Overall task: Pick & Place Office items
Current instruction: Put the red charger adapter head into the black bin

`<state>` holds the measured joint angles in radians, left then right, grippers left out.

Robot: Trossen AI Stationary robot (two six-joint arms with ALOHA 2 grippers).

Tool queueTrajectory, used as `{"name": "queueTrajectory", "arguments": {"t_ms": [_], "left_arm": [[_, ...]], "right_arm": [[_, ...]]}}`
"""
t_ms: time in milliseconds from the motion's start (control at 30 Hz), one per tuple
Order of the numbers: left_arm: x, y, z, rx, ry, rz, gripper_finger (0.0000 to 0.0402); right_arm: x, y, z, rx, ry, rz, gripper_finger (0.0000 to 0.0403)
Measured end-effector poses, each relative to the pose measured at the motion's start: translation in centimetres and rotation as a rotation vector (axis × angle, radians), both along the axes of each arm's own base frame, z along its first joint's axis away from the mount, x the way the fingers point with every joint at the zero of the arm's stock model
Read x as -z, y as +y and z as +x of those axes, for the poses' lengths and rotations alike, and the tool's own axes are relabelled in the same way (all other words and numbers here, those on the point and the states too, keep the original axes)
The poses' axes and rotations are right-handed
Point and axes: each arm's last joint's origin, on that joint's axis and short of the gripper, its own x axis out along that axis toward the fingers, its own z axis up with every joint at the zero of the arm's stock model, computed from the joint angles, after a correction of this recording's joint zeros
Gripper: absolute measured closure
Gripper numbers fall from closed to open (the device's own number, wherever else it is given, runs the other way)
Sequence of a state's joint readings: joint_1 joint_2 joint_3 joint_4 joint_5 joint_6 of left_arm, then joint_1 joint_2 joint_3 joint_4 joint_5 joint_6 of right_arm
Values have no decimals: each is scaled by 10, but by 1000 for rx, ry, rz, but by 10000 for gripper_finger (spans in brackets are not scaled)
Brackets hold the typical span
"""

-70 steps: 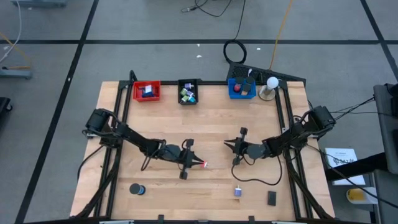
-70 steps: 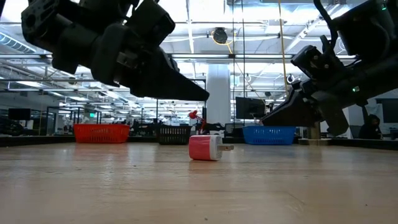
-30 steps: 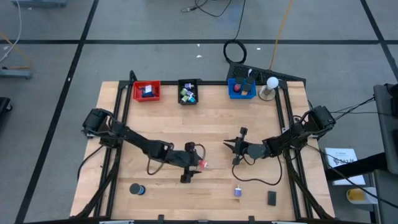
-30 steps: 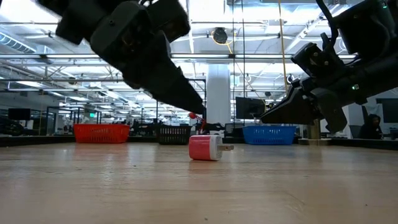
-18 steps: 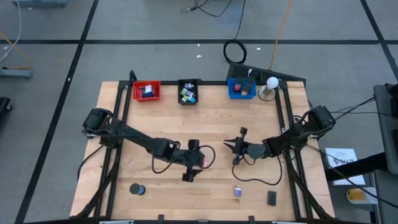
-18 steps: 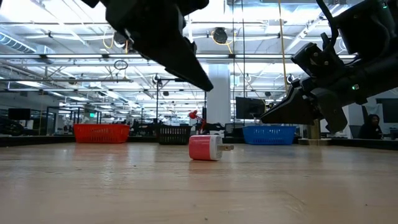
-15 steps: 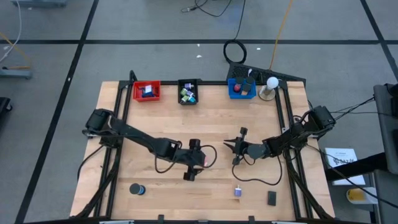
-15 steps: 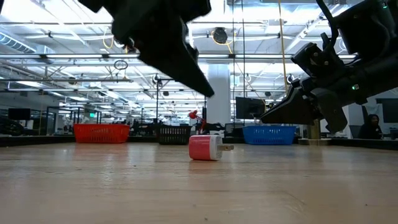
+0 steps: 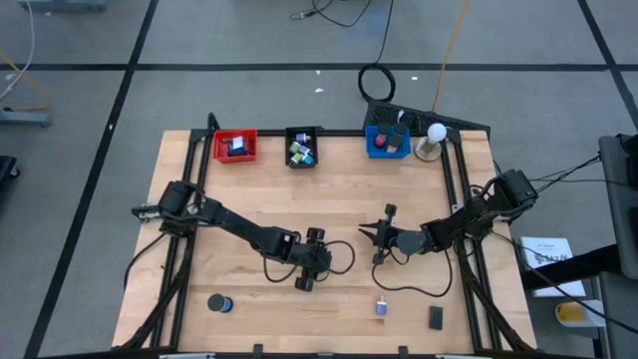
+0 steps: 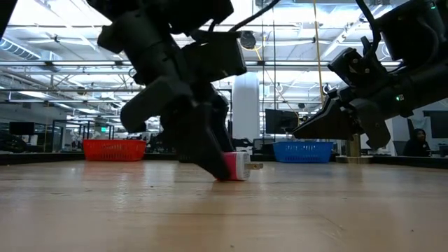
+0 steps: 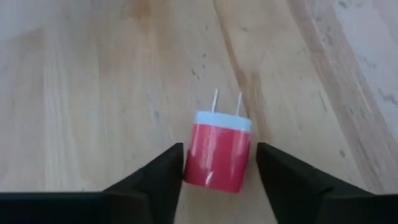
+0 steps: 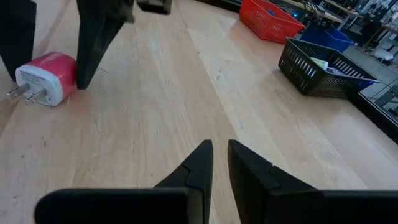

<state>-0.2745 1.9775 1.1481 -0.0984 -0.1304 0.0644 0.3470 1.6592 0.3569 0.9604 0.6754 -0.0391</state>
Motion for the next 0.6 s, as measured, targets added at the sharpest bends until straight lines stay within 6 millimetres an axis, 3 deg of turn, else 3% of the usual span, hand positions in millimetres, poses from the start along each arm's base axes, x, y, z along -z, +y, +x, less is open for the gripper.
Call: {"name": "queueTrajectory", "arguments": {"t_ms": [200,367,467,600], "left_arm": [[-10,3,0,-83,-20,-65,269],[-10,4,-3,-190,9,-123,269],[-10,7,-10,-359,55,-139,269],[-5,9,-29,-607,146,-35,258]], "right_arm": [[0,0,0,0,0,0,358],[0,0,0,0,-3,1,357],[-1,0,0,0,-6,2,358],[-1,0,0,0,-6,2,358]]}}
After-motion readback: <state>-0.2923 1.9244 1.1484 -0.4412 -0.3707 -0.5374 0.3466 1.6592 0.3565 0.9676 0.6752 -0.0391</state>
